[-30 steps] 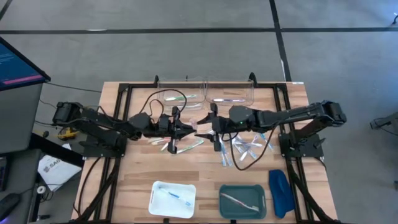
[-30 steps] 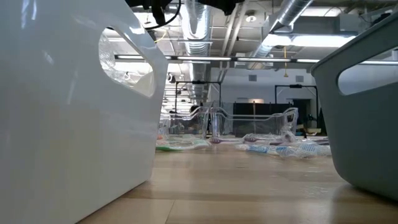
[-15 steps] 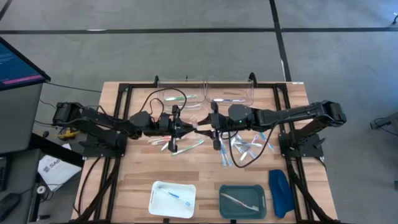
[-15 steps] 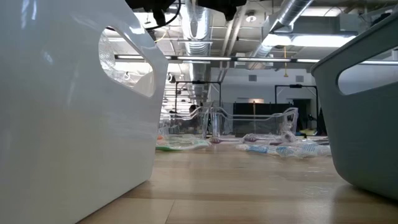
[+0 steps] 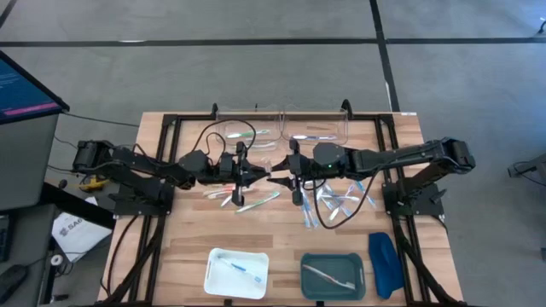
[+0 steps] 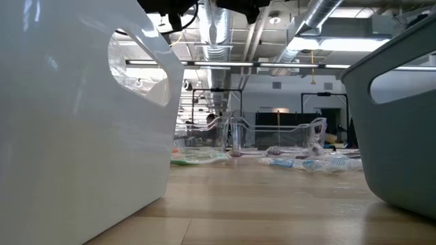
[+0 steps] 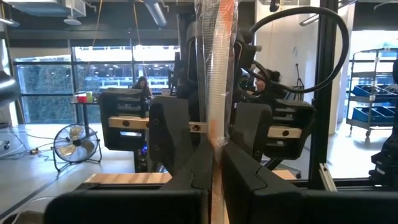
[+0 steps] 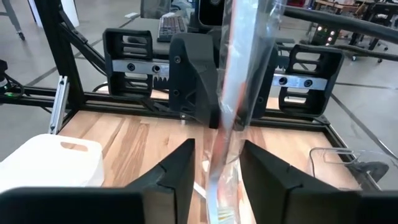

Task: Pick & Place Toothbrushes
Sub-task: Put the orange toothbrush into the green bin

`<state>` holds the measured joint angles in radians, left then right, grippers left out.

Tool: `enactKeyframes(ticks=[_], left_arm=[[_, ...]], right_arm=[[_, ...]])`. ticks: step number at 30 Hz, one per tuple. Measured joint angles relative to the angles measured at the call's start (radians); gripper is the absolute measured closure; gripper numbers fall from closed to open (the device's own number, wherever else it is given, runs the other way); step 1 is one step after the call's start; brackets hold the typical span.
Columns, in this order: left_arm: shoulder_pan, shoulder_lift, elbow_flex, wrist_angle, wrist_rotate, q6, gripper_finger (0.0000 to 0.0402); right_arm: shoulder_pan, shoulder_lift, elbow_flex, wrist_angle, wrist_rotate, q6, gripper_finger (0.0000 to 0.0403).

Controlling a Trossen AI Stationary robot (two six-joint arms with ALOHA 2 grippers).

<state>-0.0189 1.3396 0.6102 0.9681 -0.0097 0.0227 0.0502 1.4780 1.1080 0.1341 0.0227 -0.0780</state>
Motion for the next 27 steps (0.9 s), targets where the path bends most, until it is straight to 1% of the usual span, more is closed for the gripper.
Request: enactKeyframes(ticks=[5,9,12,16,17,21,27], left_arm=[[0.000,0.000,0.000,0.005,0.000,0.000,0.0396],[0.000,0.000,0.000,0.005,0.000,0.000,0.0396],[0.000,0.000,0.001,0.006,0.016,-0.001,0.0396],[0.000,0.004,0.009,-0.006,0.014,0.004,0.0396],[0.000,0.007,0.009,-0.009,0.011,0.005,0.0396],[0.001,0.006,0.010,-0.008,0.009,0.001,0.0388],[0.000,0.006,0.011,-0.007,-0.017,-0.006,0.0347]], right_arm=[[0.000,0.000,0.000,0.000,0.000,0.001,0.0281],[-0.001,0.008,0.000,0.006,0.000,-0.001,0.0299],[-0.004,0.019,-0.002,0.000,0.000,-0.007,0.0325],[-0.016,0.035,0.002,0.009,-0.004,-0.004,0.0378],[-0.020,0.035,0.001,0.001,-0.005,-0.004,0.0385],[-0.026,0.035,0.001,0.005,-0.005,0.002,0.0377],[-0.027,0.035,0.001,-0.005,0.003,-0.010,0.0388]])
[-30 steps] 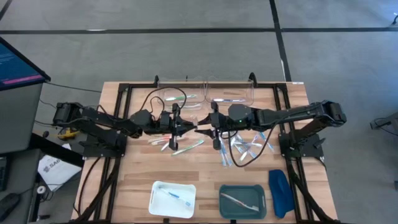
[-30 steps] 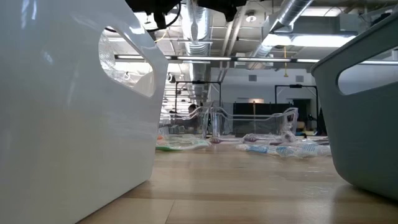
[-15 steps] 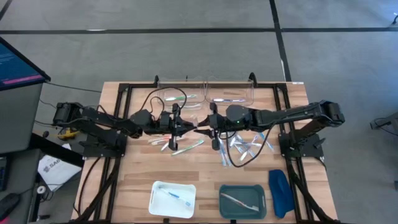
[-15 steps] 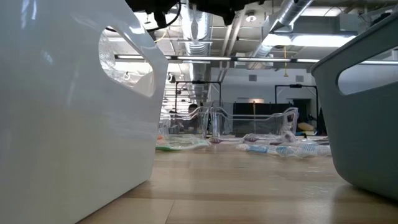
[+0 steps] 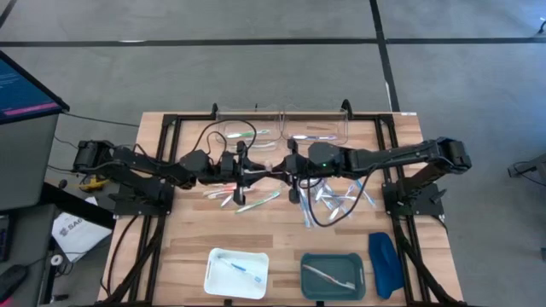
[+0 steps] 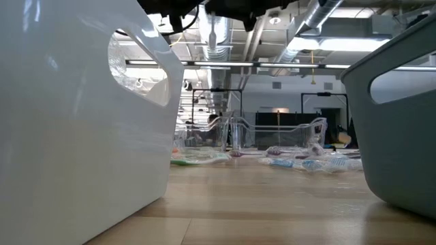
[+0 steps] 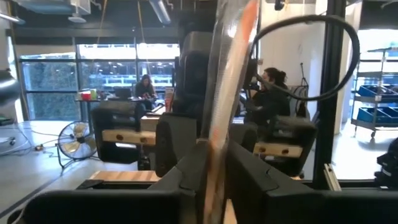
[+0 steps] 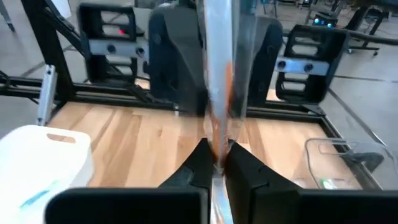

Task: Pick & Place Toothbrushes
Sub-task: Put the orange toothbrush into the green bin

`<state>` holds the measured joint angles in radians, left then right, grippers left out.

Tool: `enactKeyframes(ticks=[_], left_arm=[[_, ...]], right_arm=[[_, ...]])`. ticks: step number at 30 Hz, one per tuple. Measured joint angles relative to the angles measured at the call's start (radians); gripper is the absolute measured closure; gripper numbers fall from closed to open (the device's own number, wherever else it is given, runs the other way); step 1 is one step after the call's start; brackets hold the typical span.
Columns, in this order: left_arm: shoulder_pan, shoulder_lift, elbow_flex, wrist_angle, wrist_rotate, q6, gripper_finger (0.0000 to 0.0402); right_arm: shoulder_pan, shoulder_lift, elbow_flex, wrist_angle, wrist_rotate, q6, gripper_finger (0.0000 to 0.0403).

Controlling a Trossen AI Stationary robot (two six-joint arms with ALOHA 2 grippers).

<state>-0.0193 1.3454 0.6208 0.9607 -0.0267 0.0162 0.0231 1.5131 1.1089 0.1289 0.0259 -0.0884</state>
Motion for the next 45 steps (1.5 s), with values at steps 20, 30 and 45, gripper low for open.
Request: enactKeyframes(ticks=[20,30,45], left_arm=[[-0.003,-0.188,0.001,-0.255,-0.065,-0.020,0.0208],[-0.002,-0.345,0.001,-0.449,-0.078,-0.025,0.0222],[-0.002,-0.379,0.000,-0.458,-0.078,-0.029,0.0237]], right_arm=[[0.035,-0.082,-0.001,-0.193,0.040,0.076,0.0388],[0.144,-0.158,-0.001,-0.457,0.159,0.344,0.0388],[0.528,-0.061,0.259,-0.944,0.132,1.002,0.0388]])
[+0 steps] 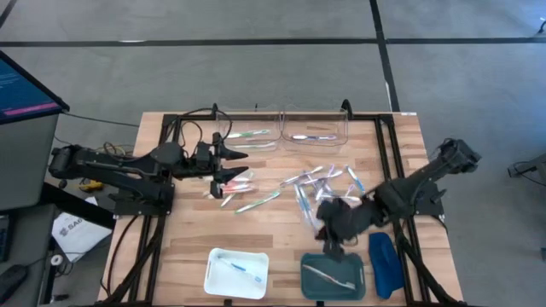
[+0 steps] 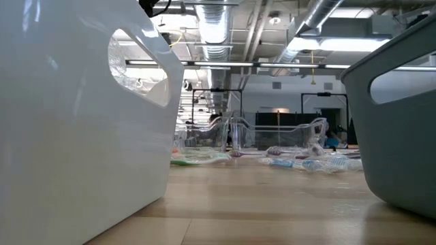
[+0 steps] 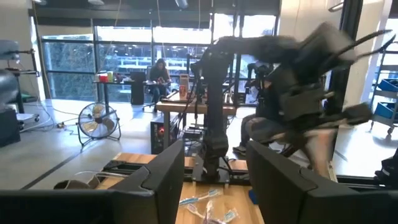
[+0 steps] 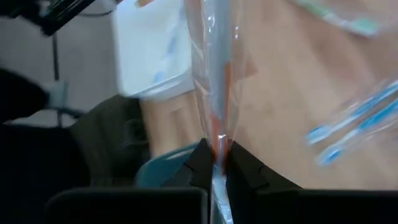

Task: Pick & Place Toothbrushes
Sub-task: Put the orange toothbrush into the green bin

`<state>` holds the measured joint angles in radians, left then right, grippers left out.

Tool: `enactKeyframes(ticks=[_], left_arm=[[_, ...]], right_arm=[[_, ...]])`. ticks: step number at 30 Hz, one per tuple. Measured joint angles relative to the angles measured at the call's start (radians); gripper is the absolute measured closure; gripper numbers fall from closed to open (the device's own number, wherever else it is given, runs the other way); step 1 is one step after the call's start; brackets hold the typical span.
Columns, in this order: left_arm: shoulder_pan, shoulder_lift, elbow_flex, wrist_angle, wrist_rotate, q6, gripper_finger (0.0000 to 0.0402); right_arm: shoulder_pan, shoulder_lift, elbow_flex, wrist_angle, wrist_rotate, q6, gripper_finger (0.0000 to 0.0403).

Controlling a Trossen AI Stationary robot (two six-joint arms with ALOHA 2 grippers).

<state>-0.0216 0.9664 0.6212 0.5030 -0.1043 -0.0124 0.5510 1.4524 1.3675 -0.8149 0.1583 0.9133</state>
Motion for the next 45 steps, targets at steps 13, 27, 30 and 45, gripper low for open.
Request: enactKeyframes(ticks=[13,27,30,45], left_arm=[[-0.036,-0.031,0.000,0.025,0.004,0.001,0.0238],[-0.179,-0.030,0.000,0.085,0.000,0.007,0.0238],[-0.228,-0.030,0.000,0.107,0.000,0.001,0.0238],[-0.378,-0.030,0.000,0.183,0.002,0.067,0.0238]], right_arm=[[0.162,0.497,0.538,-0.577,-0.144,0.101,0.0388],[0.227,0.663,0.571,-0.547,-0.266,0.130,0.0388],[0.225,0.664,0.571,-0.554,-0.250,0.133,0.0388],[0.207,0.662,0.571,-0.616,-0.264,0.346,0.0388]])
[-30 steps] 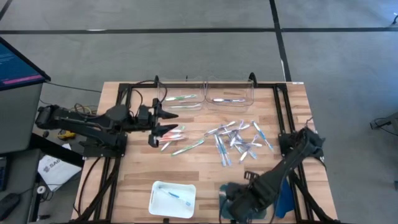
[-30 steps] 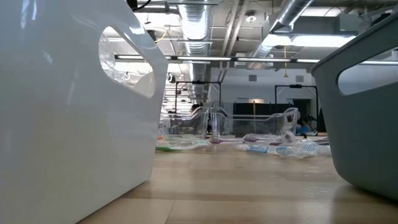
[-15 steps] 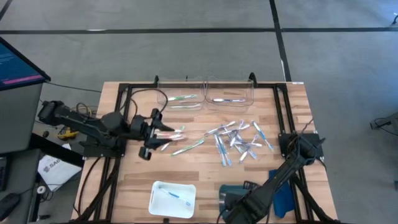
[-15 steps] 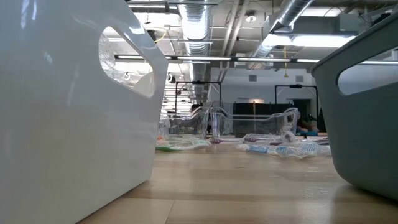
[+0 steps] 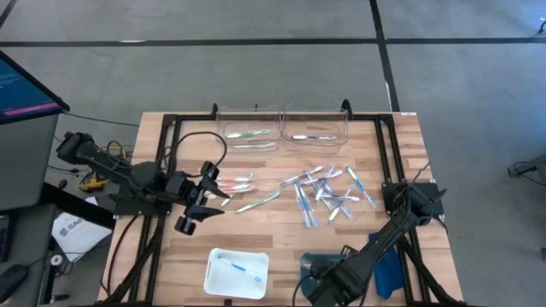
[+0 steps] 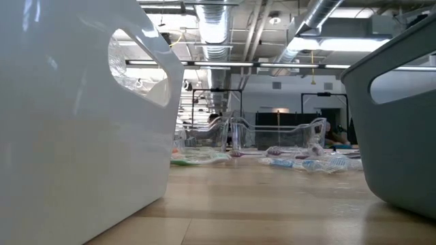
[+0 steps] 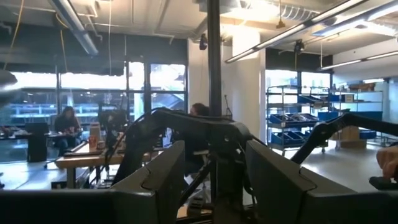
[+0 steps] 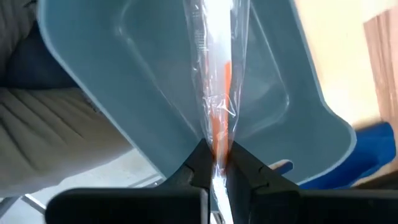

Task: Pick & Place Toothbrushes
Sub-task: Put the orange toothbrush into the green bin

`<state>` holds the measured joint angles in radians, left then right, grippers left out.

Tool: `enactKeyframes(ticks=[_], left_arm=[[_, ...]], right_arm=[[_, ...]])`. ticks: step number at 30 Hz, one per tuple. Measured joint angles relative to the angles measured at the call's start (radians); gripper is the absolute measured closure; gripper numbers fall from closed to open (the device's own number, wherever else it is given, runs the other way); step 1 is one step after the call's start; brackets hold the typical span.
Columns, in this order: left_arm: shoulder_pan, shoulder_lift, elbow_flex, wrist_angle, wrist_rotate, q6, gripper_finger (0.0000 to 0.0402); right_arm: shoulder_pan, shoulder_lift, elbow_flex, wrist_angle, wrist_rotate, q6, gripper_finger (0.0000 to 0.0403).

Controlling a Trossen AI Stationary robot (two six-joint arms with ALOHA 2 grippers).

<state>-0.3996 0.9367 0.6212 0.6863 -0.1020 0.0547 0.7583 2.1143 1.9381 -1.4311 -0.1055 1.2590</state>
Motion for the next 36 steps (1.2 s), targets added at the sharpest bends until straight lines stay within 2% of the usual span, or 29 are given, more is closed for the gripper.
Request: enactKeyframes(ticks=[21,29,36], left_arm=[[0.001,0.000,0.000,0.004,-0.002,0.016,0.0238],[0.001,0.000,0.000,0.003,-0.002,0.016,0.0238],[0.001,0.000,0.000,0.003,-0.002,0.018,0.0238]], right_arm=[[-0.003,0.002,-0.079,0.033,0.009,-0.081,0.0388],[0.008,0.002,-0.079,0.018,0.115,-0.454,0.0388],[0.052,0.002,-0.080,-0.039,0.160,-0.721,0.0388]])
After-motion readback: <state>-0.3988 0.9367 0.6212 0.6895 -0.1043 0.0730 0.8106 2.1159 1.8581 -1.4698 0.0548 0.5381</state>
